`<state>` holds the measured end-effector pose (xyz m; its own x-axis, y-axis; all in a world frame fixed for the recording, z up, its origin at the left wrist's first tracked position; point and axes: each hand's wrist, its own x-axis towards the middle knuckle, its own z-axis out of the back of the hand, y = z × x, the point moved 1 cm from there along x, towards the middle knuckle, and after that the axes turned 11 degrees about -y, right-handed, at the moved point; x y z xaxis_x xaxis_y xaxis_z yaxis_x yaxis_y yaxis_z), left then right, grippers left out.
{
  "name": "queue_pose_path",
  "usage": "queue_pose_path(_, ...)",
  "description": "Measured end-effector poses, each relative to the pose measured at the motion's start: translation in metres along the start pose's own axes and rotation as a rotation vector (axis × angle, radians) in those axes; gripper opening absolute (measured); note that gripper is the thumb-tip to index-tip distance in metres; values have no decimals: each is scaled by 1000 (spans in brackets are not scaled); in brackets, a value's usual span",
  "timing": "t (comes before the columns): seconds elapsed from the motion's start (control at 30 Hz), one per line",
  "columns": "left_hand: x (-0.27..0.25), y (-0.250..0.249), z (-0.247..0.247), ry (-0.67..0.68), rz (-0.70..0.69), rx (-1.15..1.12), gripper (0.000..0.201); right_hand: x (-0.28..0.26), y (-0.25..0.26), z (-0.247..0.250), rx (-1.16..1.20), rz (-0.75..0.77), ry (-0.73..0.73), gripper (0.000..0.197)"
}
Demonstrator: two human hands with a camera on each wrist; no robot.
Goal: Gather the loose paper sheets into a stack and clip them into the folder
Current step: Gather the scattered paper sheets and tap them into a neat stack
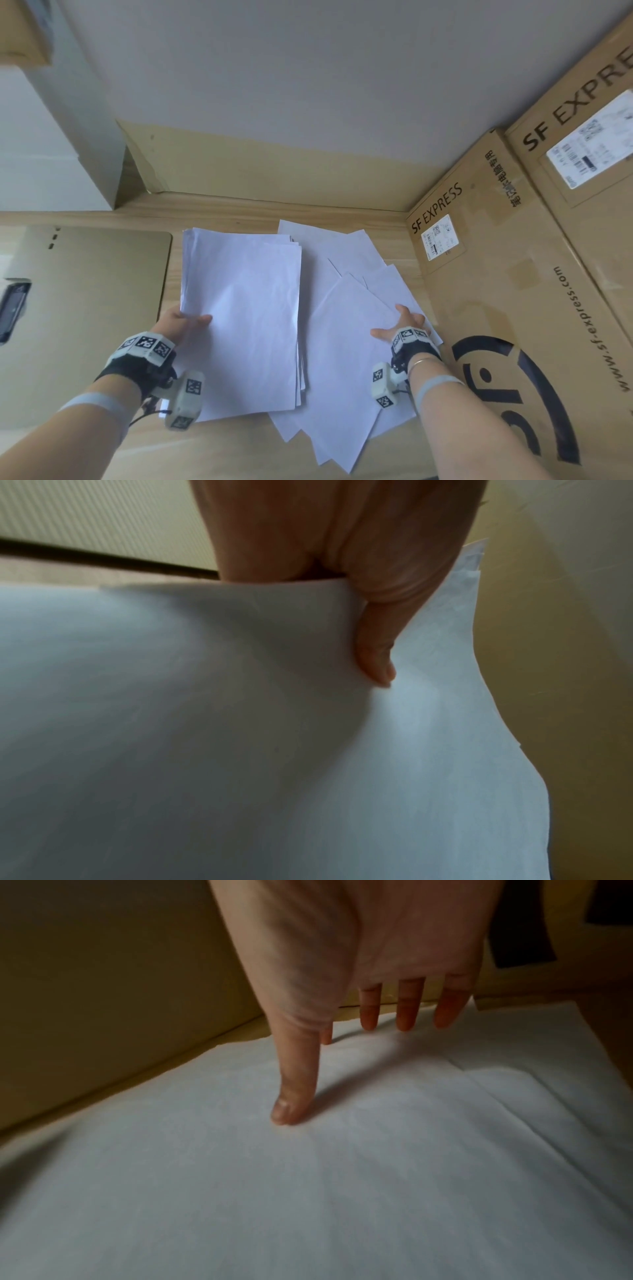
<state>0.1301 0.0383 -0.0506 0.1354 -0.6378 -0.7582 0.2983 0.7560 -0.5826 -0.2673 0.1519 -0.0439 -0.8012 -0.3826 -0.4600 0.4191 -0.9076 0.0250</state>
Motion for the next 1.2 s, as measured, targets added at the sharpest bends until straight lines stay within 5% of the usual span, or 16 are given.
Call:
queue_pose_path(0.2,-1,0,2,17,3,-34,5,-2,13,6,-242,97,16,64)
queue_pose_path(0.3,-2,-1,4,19,11,-47,6,2,26,17,-201,210,-34,23)
queue_pose_path(0.47,-3,-3,9,42,13,-56,8,-6,69,29,-285,519,-185,53)
queue_pose_path(0.67,-6,1,16,45,13,-33,9,-36,112,-1,-252,841,-327,63)
queue_pose_path(0.77,-6,2,21,39,26,-24,9,-35,99,-11,-103,604,-332,78)
queue_pose_path(0.9,-3,5,24,20,36,-18,12,-33,62,-11,148,109,-83,93)
queue_pose_path(1.1,-7,5,14,43,20,-16,9,-44,41,-23,51,82,14,104)
queue_pose_path(1.2,-8,6,10,60,16,-7,6,-41,37,-28,92,133,18,90)
